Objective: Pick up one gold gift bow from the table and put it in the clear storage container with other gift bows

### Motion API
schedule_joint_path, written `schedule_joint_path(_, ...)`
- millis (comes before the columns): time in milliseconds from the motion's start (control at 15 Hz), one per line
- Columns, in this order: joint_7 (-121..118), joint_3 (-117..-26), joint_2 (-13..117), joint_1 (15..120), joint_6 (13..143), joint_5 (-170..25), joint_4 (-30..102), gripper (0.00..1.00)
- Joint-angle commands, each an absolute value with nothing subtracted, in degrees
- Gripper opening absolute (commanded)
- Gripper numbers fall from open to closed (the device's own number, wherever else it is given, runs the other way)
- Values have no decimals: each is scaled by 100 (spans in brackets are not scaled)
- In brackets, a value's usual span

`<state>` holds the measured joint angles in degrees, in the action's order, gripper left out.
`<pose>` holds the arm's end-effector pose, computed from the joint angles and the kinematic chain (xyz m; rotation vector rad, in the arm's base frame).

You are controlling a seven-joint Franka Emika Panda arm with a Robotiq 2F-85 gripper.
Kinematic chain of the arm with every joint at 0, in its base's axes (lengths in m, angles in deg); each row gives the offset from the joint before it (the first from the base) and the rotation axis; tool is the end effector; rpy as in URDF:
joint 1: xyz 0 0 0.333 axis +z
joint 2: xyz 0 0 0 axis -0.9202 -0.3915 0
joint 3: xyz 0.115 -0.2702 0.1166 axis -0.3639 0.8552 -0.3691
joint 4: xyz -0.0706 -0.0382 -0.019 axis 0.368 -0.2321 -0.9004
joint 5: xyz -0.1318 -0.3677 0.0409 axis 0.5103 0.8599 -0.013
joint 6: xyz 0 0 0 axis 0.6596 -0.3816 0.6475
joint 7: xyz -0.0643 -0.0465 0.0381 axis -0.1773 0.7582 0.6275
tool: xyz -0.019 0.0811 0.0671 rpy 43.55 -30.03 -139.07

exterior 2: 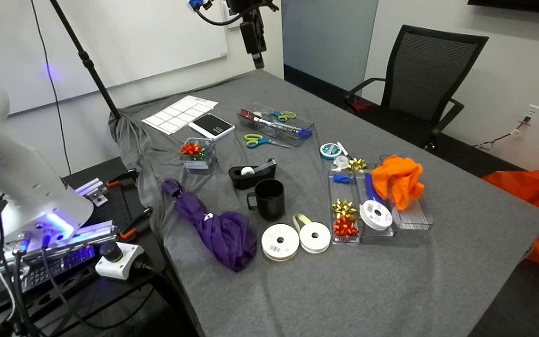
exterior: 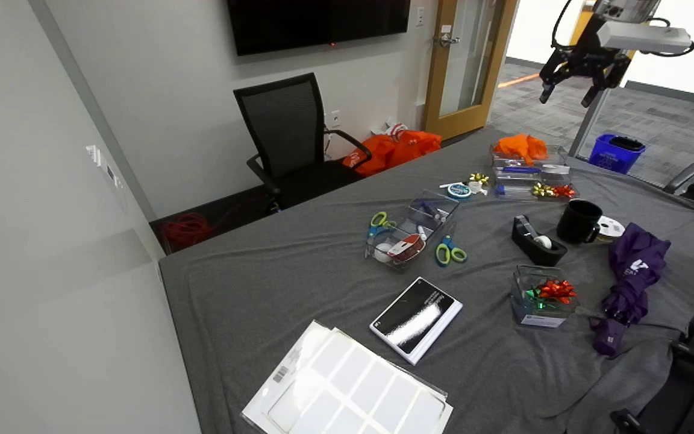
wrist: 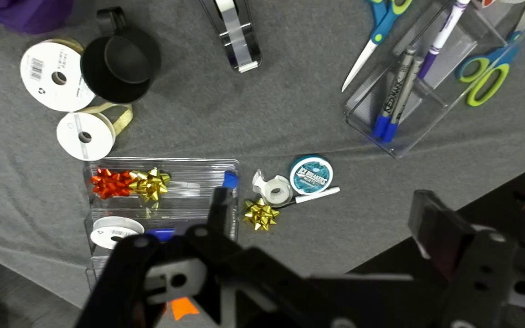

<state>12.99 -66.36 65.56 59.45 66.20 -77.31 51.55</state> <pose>0.5698 -0.1690 0.5003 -2.9397 0.9790 -0.3246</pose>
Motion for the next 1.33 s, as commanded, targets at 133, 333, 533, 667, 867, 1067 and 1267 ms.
schedule_joint_path(133,654,-6552,5849,5787,6702,-7640,4519,100)
schedule_joint_path(333,504,-6561,5927,5797,6755,-7652,4635,100)
schedule_joint_path(533,147,-6554,5800,5737,6822,-7621,4512,100)
schedule_joint_path(667,119,-6555,5795,5734,6823,-7619,4490,100)
schedule_joint_path(867,116,-6555,5794,5734,6823,-7617,4478,100)
schedule_joint_path(1067,-152,-6516,5752,5609,7541,-7777,4788,100)
schedule_joint_path(1267,-438,-6487,5465,5407,8231,-8075,4859,100)
